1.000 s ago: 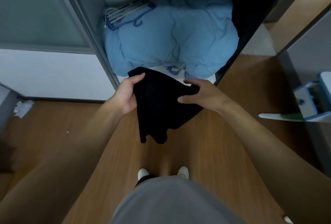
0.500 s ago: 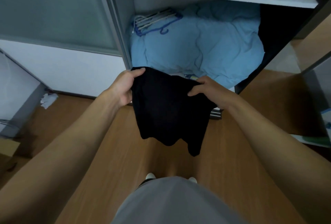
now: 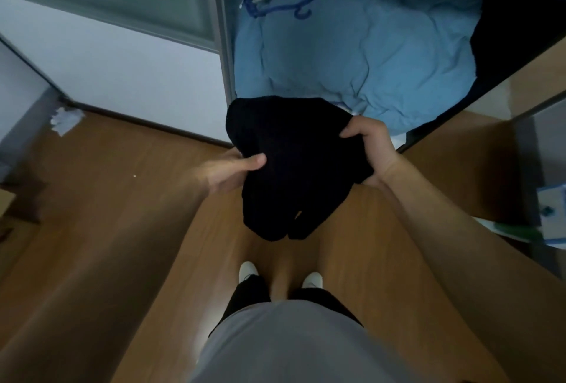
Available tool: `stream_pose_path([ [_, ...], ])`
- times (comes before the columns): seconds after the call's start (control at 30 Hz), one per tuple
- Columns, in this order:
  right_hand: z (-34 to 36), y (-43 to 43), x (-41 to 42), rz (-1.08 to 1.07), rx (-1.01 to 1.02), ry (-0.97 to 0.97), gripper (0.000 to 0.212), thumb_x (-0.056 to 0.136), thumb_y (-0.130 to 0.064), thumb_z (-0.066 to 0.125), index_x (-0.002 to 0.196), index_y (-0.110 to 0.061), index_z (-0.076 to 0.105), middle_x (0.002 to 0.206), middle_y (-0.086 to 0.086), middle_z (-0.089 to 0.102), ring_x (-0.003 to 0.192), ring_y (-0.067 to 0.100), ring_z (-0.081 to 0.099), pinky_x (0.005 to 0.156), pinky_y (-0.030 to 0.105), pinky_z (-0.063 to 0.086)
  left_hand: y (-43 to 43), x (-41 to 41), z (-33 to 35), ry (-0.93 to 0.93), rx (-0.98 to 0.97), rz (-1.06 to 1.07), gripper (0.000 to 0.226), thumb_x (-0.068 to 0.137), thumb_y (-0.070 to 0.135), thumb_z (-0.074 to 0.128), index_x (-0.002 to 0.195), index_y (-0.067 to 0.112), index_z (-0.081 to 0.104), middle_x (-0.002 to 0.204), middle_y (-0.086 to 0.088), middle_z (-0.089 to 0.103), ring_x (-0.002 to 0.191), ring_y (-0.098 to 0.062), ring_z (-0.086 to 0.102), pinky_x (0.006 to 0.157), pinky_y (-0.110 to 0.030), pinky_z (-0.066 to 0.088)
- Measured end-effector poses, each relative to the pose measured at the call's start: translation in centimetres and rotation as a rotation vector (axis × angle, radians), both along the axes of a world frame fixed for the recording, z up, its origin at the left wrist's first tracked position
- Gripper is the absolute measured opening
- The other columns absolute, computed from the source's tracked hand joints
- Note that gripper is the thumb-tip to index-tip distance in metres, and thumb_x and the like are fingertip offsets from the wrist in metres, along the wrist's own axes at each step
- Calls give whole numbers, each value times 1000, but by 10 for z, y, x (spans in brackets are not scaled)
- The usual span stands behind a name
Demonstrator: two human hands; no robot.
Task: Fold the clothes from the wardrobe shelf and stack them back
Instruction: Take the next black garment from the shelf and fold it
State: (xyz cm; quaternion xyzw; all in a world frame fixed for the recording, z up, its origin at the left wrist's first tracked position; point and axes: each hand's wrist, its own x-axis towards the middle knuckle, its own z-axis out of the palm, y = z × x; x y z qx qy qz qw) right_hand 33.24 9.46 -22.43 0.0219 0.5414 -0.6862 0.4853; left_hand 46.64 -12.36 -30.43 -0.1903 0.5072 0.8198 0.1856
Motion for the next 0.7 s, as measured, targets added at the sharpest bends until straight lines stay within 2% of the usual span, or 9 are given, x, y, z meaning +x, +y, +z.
stream_pose_path([
  [0.13, 7, -6, -11, 55, 199, 37, 16, 72, -21, 62, 73, -11, 74, 72, 7, 67, 60, 20, 66, 58, 27, 54, -4, -6, -8, -5, -53, 131, 105, 46, 46, 99, 137, 22, 52, 122, 8, 71, 114, -9, 66, 87, -22, 55],
  [0.2, 13, -5, -22, 46, 326, 61, 15, 77, -22, 62, 74, -11, 72, 69, 7, 68, 55, 20, 67, 55, 28, 56, -5, -9, -8, 8, -47, 209, 80, 63, 47, 91, 132, 24, 57, 123, 4, 71, 114, -14, 67, 87, -25, 56],
  [0.27, 17, 1, -32, 9, 369, 71, 15, 81, -23, 64, 79, -11, 71, 72, 7, 70, 58, 20, 69, 56, 30, 59, -5, -13, -5, 1, -15, 276, 51, 78, 41, 81, 123, 23, 64, 117, 0, 74, 107, -17, 71, 78, -24, 59],
  [0.37, 11, 18, -38, -86, 138, 4, 34, 85, -40, 69, 102, -11, 78, 103, 9, 75, 92, 23, 75, 74, 35, 60, 2, -20, 7, -58, 39, 342, 37, 84, 38, 73, 116, 20, 72, 115, -4, 75, 104, -20, 72, 77, -28, 59],
  [0.43, -5, 29, -34, -188, -119, -93, 61, 87, -59, 62, 125, -13, 70, 131, 11, 66, 120, 27, 64, 95, 41, 55, 7, -26, 17, -80, 91, 373, 28, 86, 40, 71, 106, 21, 79, 115, -5, 75, 104, -21, 72, 78, -31, 59],
  [0.5, -28, 36, -24, -208, -235, -147, 71, 89, -71, 50, 138, -20, 60, 144, 9, 57, 132, 28, 55, 109, 47, 43, 12, -34, 28, -71, 118, 383, 27, 88, 41, 69, 103, 22, 80, 116, -6, 74, 104, -22, 72, 76, -31, 60],
  [0.53, -40, 38, -18, -166, -208, -127, 72, 90, -72, 46, 141, -23, 57, 146, 7, 55, 135, 28, 52, 112, 47, 40, 14, -37, 32, -59, 124, 387, 28, 89, 41, 68, 104, 22, 80, 117, -6, 74, 105, -23, 72, 76, -31, 60],
  [0.6, -59, 39, -4, -42, -70, -46, 69, 89, -65, 52, 145, -25, 51, 148, 5, 54, 138, 26, 49, 113, 45, 39, 17, -43, 38, -39, 128, 390, 27, 92, 41, 64, 102, 22, 81, 117, -6, 74, 105, -23, 72, 76, -31, 61],
  [0.7, -80, 41, 3, -12, -12, 47, 56, 89, -25, 70, 142, -15, 53, 139, 10, 61, 130, 27, 57, 107, 38, 47, 14, -47, 41, -48, 105, 385, 28, 94, 43, 61, 98, 25, 81, 115, -5, 75, 104, -21, 72, 78, -32, 60],
])
